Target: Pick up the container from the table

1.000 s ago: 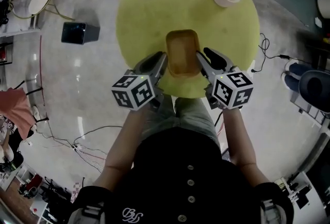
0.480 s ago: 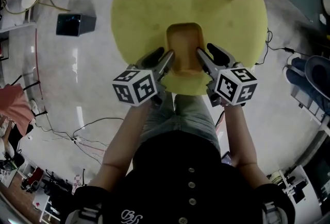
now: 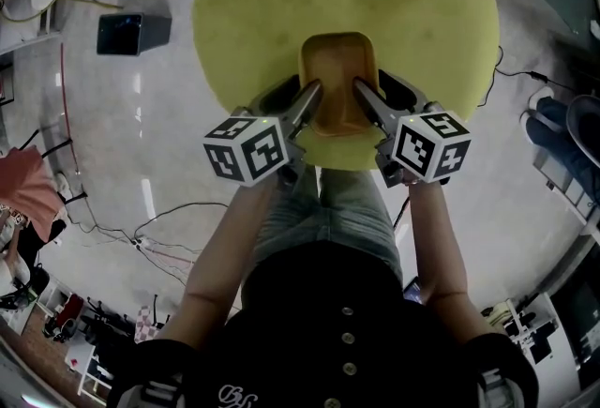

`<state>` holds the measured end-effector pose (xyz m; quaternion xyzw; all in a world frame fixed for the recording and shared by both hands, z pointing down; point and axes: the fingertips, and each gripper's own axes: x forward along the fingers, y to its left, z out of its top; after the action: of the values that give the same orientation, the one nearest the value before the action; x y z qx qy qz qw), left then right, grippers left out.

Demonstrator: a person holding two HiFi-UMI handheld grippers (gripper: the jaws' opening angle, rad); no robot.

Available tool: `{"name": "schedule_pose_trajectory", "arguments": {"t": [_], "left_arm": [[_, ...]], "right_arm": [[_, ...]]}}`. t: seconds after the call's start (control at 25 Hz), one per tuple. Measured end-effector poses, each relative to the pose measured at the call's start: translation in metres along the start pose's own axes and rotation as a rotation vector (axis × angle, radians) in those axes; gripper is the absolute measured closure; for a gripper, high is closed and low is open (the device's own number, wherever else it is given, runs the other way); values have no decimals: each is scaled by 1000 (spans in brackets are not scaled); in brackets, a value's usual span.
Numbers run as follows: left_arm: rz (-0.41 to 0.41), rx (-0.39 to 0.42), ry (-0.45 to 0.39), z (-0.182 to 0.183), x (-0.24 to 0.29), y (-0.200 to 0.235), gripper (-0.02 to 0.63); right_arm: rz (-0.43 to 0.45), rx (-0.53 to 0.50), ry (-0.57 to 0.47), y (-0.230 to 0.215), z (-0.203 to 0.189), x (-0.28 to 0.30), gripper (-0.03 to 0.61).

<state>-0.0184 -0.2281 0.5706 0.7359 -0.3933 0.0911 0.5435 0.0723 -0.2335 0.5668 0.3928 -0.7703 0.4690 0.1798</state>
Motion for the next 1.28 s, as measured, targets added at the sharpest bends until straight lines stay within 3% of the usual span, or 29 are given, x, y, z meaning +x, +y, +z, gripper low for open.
{"name": "schedule_pose_trajectory", "arguments": {"t": [0.24, 0.44, 0.64, 0.96, 1.28], "left_arm": [[10, -14, -4, -5, 7, 0, 463], [35, -26, -21, -4, 8, 2, 463], [47, -34, -33, -4, 7, 5, 465], [32, -57, -58, -1, -1, 4, 474], [-4, -43, -89, 13, -18, -9, 479]], "right_arm": [[24, -1, 22, 4, -6, 4, 405], [-8, 4, 9, 4, -6, 8, 407], [-61, -11, -5, -1, -3, 7, 469], [-43, 2, -28, 8, 3, 1, 483], [-31, -49, -49, 27, 14, -11, 483]]}}
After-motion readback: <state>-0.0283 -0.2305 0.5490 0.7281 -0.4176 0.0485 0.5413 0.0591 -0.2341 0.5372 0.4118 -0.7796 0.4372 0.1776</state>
